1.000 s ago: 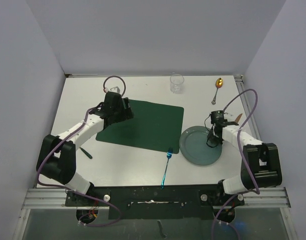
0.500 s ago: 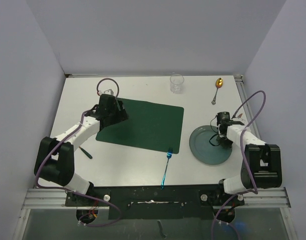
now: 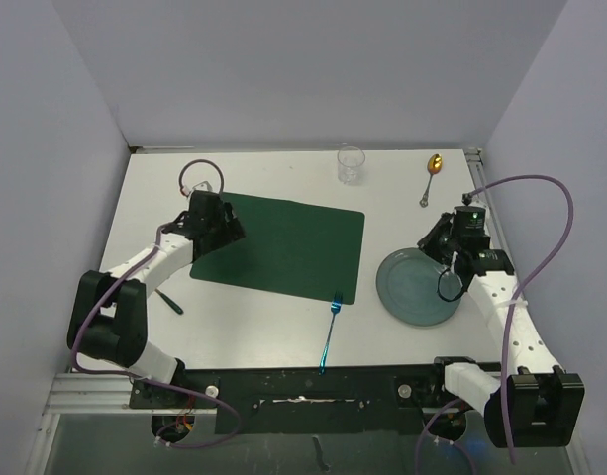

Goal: Set the dinner table for one person
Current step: Move the plate to the center of the board.

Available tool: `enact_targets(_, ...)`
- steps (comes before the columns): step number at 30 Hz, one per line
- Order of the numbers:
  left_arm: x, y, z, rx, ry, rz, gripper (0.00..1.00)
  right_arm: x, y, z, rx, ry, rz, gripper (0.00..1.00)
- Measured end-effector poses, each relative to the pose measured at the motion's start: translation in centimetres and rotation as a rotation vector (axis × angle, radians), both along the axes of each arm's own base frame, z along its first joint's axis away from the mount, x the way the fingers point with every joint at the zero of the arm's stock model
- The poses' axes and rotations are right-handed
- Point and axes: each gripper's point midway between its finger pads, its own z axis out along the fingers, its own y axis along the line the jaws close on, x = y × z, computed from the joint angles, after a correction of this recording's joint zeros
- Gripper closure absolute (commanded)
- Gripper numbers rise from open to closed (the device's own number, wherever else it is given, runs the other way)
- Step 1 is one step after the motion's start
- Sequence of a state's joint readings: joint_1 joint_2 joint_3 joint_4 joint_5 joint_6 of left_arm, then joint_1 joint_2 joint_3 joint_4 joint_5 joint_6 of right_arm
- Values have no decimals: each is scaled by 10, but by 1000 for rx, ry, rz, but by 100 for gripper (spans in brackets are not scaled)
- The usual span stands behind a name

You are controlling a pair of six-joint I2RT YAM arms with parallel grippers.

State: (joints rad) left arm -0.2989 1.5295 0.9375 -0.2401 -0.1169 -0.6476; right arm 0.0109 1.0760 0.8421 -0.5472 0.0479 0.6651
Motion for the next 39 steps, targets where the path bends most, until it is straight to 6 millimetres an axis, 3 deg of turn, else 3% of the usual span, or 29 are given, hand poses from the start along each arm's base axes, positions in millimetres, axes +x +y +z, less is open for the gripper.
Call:
enact_targets(5,18,32,-6,-27,-7,113,28,7,42,12,141,-87,173,76)
enact_targets(10,24,62,-35,-52,60,214,28,8,75,-12,247,-36,308,73)
enact_targets(13,25,62,-52,-108,105,212,28,8,93,-30,276,15,366,73)
enact_targets(18,55,51,-48,-334,58,177,31,-2,134,-54,305,80,486,73)
enact_targets(23,65,36,-45,-495,22,135,32,-11,169,-75,295,156,583,73)
enact_targets(31,52,20,-44,-578,20,63,32,7,221,-107,220,254,680,76)
enact_targets(36,24,16,-43,-574,46,48,32,21,241,-125,166,299,703,77)
enact_targets(39,4,18,-41,-556,70,51,31,30,245,-125,149,299,703,77)
